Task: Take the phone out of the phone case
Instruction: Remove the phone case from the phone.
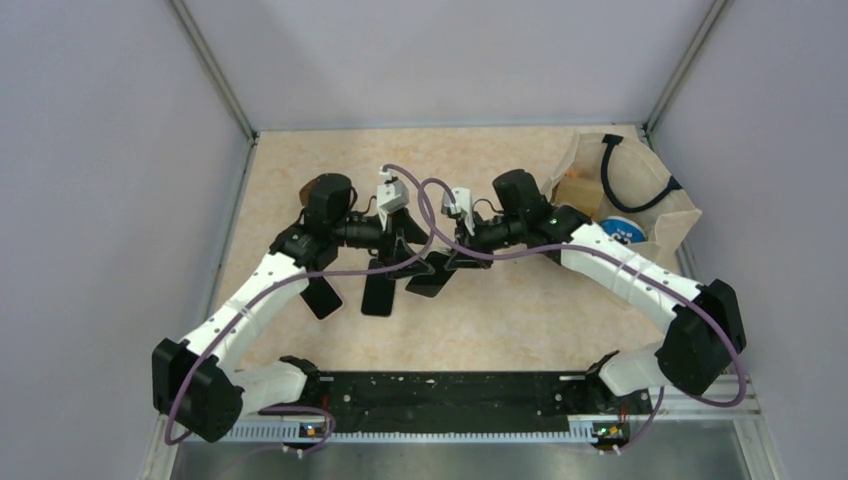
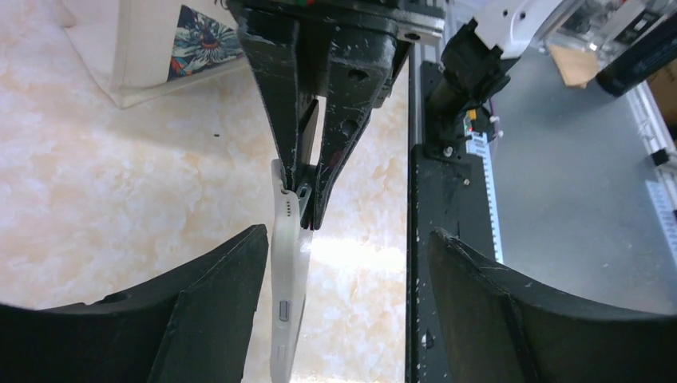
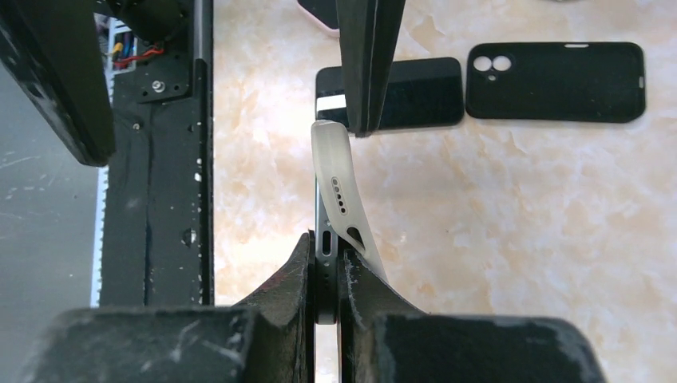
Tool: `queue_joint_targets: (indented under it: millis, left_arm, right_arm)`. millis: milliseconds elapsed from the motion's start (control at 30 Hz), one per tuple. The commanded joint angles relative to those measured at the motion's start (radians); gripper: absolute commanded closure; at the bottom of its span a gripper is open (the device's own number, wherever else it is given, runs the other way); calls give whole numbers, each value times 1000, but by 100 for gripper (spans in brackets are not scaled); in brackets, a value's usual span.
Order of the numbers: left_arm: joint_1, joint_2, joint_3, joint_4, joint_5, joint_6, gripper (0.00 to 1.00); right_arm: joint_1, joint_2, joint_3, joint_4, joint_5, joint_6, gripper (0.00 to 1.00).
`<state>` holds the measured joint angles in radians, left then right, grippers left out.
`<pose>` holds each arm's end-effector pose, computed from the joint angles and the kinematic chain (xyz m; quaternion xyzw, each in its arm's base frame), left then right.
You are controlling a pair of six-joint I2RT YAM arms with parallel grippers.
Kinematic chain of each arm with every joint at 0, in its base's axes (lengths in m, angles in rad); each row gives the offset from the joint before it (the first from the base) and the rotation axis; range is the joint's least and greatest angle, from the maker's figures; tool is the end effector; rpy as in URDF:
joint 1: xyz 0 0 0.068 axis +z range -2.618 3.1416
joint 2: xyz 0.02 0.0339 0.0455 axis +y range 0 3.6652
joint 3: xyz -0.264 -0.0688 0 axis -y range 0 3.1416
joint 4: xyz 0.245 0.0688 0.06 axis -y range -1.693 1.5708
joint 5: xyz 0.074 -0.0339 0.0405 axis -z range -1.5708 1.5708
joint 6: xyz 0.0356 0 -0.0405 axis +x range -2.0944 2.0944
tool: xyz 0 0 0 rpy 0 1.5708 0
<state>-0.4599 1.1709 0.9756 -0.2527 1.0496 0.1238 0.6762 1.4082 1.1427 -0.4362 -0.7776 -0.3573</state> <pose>0.2120 -0.1395 0.3283 0.4662 0.6249 -0.4952 0.3833 0.2225 0.2106 0.3035 -0.5534 0.6509 0.4013 0.3300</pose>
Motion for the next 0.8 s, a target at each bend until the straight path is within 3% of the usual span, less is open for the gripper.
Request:
queue_joint_targets:
  millis: [0,300,767]
  left_arm:
    - [19,-7,22,176,49,-182,22]
    - [27,34,-15,366,-15,-417,25]
    - [7,61,-81,407,-132,-463,33]
  right_arm:
    - [1,-82,8,44,39,-39,100]
    - [1,-88,39,47,42,-49,100]
    - [2,-62,109,30,35,-46,100]
